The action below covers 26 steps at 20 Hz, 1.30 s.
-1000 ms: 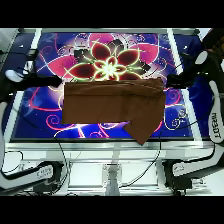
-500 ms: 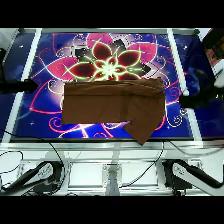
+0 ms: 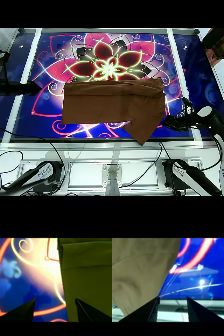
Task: Fold the clothes and pants, and hang the long-sleeved shirts on hangers.
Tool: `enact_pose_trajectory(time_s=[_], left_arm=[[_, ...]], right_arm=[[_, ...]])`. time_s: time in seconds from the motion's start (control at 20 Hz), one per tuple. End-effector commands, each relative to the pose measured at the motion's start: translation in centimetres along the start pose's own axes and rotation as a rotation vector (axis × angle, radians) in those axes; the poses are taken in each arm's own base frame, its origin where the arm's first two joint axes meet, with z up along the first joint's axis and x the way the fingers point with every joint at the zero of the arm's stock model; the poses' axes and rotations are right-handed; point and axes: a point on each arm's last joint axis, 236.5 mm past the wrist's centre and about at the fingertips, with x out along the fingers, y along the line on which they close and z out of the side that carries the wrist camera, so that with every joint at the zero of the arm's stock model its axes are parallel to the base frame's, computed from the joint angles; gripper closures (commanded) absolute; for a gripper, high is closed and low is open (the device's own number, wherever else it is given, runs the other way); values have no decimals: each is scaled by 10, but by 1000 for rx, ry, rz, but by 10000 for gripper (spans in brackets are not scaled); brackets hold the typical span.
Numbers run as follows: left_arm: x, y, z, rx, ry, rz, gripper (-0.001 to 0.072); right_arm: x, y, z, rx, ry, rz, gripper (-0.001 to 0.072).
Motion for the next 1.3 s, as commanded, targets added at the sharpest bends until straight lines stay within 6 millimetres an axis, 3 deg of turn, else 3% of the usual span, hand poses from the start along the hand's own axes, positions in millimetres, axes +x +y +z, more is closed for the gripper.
enact_pose_trajectory(time_s=[0.0,0.1,0.4,0.55,0.75,0.85,1.0,1.1,1.25], left_arm=[[0,-2,0,-2,0,-8,173],[0,-2,0,-3,0,-8,173],[0,-2,0,-2,0,-8,173],[0,-2,0,-2,1,-7,174],[1,-1,-2,-2,5,-4,174],[4,2,-7,0,22,2,174],[13,1,-18,-19,53,-11,174],[21,-1,-31,-32,91,-30,175],[29,-2,-56,-67,157,-59,176]], right_arm=[[23,10,-7,13,56,85,334],[32,26,-13,-12,109,174,334],[64,32,-18,-28,188,274,344],[69,48,-8,-37,152,362,344],[67,50,-2,-98,119,375,342],[67,50,13,-61,59,381,342],[58,72,45,61,-52,478,342],[57,73,42,58,-43,486,342],[61,62,20,-18,34,432,342]])
